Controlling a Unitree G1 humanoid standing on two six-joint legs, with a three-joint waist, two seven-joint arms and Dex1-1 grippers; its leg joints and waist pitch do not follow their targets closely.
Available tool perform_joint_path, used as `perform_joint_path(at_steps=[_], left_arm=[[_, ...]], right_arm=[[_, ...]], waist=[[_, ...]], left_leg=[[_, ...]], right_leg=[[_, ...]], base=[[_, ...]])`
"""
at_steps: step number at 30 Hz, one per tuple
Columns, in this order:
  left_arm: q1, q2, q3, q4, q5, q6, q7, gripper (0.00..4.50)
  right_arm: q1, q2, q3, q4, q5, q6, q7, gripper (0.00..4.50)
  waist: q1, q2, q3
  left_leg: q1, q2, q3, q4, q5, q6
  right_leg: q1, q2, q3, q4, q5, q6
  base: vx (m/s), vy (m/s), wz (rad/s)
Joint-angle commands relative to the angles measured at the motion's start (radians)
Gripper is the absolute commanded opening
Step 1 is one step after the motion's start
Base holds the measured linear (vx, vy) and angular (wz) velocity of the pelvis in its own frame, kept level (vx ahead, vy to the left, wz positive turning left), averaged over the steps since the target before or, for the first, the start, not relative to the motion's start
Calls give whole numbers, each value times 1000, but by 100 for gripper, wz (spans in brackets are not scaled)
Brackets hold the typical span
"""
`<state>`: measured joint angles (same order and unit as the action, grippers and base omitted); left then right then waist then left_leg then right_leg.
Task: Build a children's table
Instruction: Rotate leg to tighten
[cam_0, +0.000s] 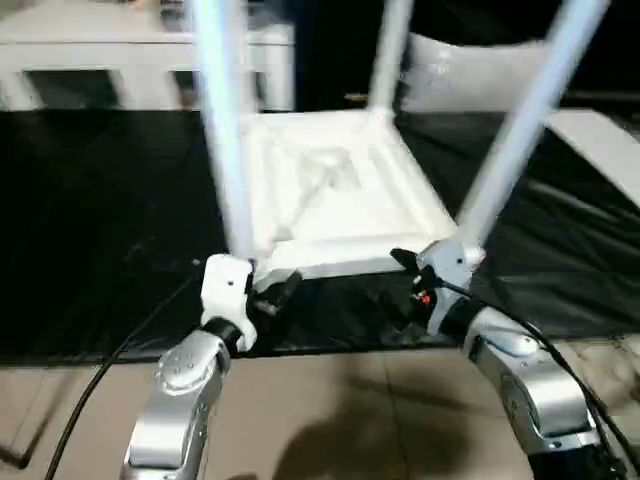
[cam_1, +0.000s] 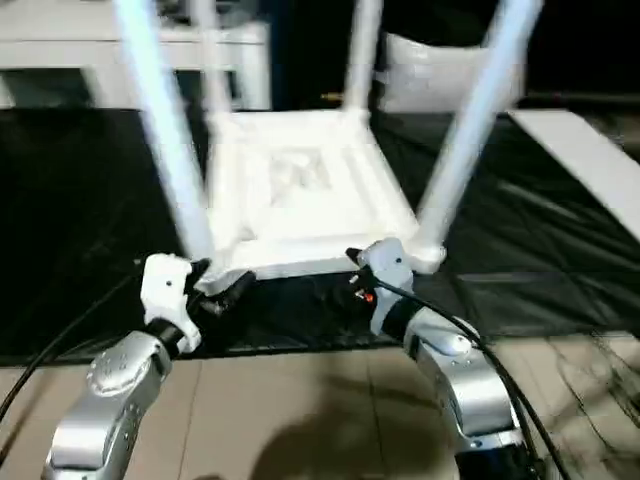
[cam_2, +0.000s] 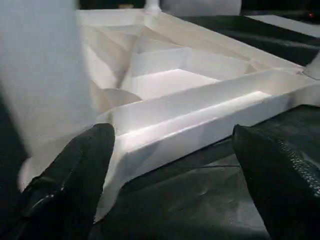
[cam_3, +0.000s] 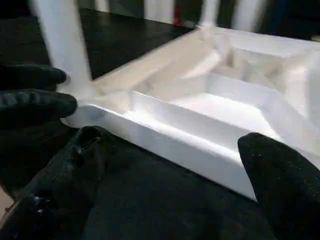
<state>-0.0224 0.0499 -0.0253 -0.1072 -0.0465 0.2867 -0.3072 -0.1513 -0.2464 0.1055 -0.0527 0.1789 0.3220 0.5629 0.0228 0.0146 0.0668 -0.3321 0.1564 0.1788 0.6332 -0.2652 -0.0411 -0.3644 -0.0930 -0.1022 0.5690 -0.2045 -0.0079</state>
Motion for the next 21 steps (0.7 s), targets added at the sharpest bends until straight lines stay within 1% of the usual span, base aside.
perform_joint_path(at_steps=[1, 2, 3, 4, 5, 6, 7, 9, 10, 11, 12, 13, 14, 15, 16, 17, 18, 19, 20, 21], left_arm=[[3, 2, 32, -33, 2, 4, 33, 445], [3, 2, 32, -33, 2, 4, 33, 449], [3, 3, 43, -35, 3, 3, 48, 449], [1, 1, 63, -35, -4, 2, 67, 449], [-4, -1, 79, -33, -10, -2, 80, 449], [-10, -2, 92, -31, -13, -10, 94, 449], [-15, -3, 103, -31, -17, -19, 101, 449], [-20, -3, 108, -31, -21, -29, 107, 449], [-20, -4, 109, -34, -28, -28, 103, 449], [5, -2, 84, -55, -54, -21, 56, 449], [15, -2, 76, -63, -62, -20, 40, 449], [33, -3, 64, -77, -75, -17, 18, 449], [54, -5, 57, -94, -76, -27, 16, 449], [74, -11, 58, -112, -79, -31, 23, 449], [79, -12, 60, -117, -79, -31, 27, 449], [87, -13, 63, -126, -77, -34, 36, 449], [105, -13, 71, -142, -80, -38, 51, 449], [115, -14, 80, -150, -79, -41, 62, 449], [115, -14, 80, -150, -79, -41, 62, 449], [122, -15, 103, -157, -84, -42, 77, 449]], right_arm=[[-22, -2, -7, 31, -24, -38, -7, 450], [-22, -2, -7, 31, -24, -38, -7, 450], [-26, 0, -8, 37, -21, -44, -3, 450], [-33, 2, -10, 42, -16, -29, -11, 450], [-39, -1, -9, 45, -12, -15, -12, 450], [-43, -6, -4, 48, -10, -10, -6, 450], [-45, -12, 2, 49, -10, -6, 2, 450], [-47, -16, 7, 50, -11, -9, 13, 450], [-46, -18, 9, 50, -7, 4, 18, 450], [-42, -28, 13, 49, -6, 9, 31, 450], [-40, -31, 14, 49, -6, 8, 35, 450], [-38, -37, 16, 49, -10, 4, 41, 450], [-35, -43, 16, 51, -13, -3, 45, 450], [-32, -48, 15, 51, -14, -8, 49, 450], [-31, -50, 15, 51, -14, -8, 50, 450], [-29, -52, 14, 49, -13, -7, 51, 450], [-27, -57, 13, 47, -11, -7, 56, 450], [-25, -59, 15, 45, -11, -7, 61, 450], [-25, -59, 15, 45, -11, -7, 61, 450], [-24, -62, 19, 44, -9, -8, 69, 450]], waist=[[-6, -6, -46], [-12, -8, -40], [-16, -11, -40], [-19, -14, -41], [-19, -11, -41], [-20, -13, -42], [-20, -14, -42], [-18, -14, -44], [-13, -13, -45], [-11, -6, -46], [-9, -10, -49], [-9, -9, -49], [-7, 3, -50], [-9, -2, -53], [-10, -3, -57], [-6, -2, -69], [-3, -2, -71], [-1, -5, -75], [-1, -5, -75], [5, -7, -79]], left_leg=[[-9, 78, -57, -120, -331, -24], [-9, 77, -54, -119, -342, -17], [-3, 75, -52, -114, -358, -10], [-3, 73, -52, -111, -343, -2], [-5, 73, -52, -111, -334, 1], [-9, 73, -51, -110, -317, 7], [-10, 73, -51, -110, -309, 10], [-10, 74, -47, -108, -286, 18], [-8, 75, -43, -107, -260, 25], [-7, 77, -44, -108, -251, 25], [-11, 80, -44, -109, -235, 27], [-12, 83, -44, -111, -238, 25], [-11, 84, -43, -112, -266, 18], [-12, 83, -41, -111, -261, 17], [-21, 84, -43, -112, -235, 18], [-18, 83, -39, -102, -164, 31], [-19, 82, -34, -96, -89, 56], [-26, 81, -34, -90, -24, 84], [-26, 81, -34, -90, -24, 84], [-29, 76, -30, -79, 48, 128]], right_leg=[[24, -84, 57, -84, -454, -63], [19, -82, 56, -87, -475, -80], [14, -83, 54, -92, -515, -80], [14, -84, 55, -93, -527, -82], [14, -84, 56, -92, -523, -85], [15, -81, 57, -90, -508, -90], [15, -81, 58, -88, -500, -92], [13, -79, 60, -85, -473, -102], [11, -78, 63, -81, -443, -118], [11, -78, 65, -78, -424, -126], [14, -78, 66, -72, -391, -142], [14, -76, 66, -69, -378, -149], [9, -73, 66, -67, -370, -156], [10, -72, 67, -68, -351, -158], [16, -71, 69, -57, -292, -171], [14, -69, 71, -47, -192, -190], [13, -68, 72, -37, -91, -220], [19, -68, 72, -24, -9, -247], [19, -68, 72, -24, -9, -247], [21, -70, 72, -15, 66, -270]], base=[[0, 0, 0], [0, 0, 0], [0, 0, 0], [0, 0, 0], [0, 0, 0], [0, 0, 0], [0, 0, 0], [0, 0, 0], [0, 0, 0], [0, 0, 0], [0, 0, 0], [0, 0, 0], [0, 0, 0], [0, 0, 0], [65, 5, 2], [80, -5, 6], [80, -5, 6], [99, -17, 6], [77, -20, 1], [77, -20, 1]])
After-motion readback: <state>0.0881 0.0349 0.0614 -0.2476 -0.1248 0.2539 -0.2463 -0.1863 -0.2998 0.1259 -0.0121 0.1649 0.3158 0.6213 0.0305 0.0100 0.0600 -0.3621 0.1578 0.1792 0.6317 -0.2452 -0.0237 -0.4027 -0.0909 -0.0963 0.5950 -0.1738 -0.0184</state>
